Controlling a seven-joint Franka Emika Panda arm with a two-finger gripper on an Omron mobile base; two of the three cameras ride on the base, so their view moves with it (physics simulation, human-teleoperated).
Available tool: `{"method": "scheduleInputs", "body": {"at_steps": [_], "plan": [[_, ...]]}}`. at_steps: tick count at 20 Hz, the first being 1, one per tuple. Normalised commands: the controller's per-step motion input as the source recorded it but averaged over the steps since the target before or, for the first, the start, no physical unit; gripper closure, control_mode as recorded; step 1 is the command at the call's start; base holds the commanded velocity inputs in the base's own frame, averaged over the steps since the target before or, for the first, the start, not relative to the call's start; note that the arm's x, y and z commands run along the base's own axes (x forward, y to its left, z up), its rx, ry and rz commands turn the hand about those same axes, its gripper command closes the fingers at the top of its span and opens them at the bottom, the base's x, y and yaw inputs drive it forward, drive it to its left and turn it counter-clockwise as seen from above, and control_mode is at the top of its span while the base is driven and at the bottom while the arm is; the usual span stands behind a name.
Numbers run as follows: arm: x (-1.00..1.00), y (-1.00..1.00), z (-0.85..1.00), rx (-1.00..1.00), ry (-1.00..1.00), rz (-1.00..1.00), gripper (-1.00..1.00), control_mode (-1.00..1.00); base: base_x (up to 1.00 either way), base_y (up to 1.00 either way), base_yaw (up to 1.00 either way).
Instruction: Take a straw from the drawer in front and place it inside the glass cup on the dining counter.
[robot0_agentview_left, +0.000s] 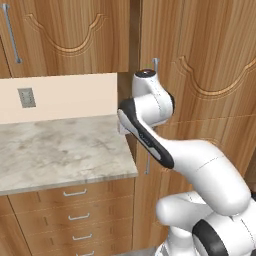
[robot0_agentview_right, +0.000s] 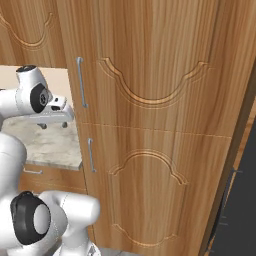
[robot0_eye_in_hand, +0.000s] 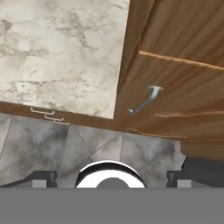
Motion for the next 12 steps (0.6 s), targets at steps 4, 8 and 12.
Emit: {"method": "scheduleInputs", "body": {"at_steps": [4,8,12], "plan": [[-0.01,0.87,-0.41,-0.18,0.00,0.00,-1.00,-1.00,0.00,0.00,0.00],[-0.03,0.76,-0.44,-0.22,-0.03,0.00,-1.00,-1.00,0.00,0.00,0.00],[-0.13,0.68,-0.52,-0.26,-0.17,0.00,-1.00,-1.00,0.00,0.00,0.00]]}}
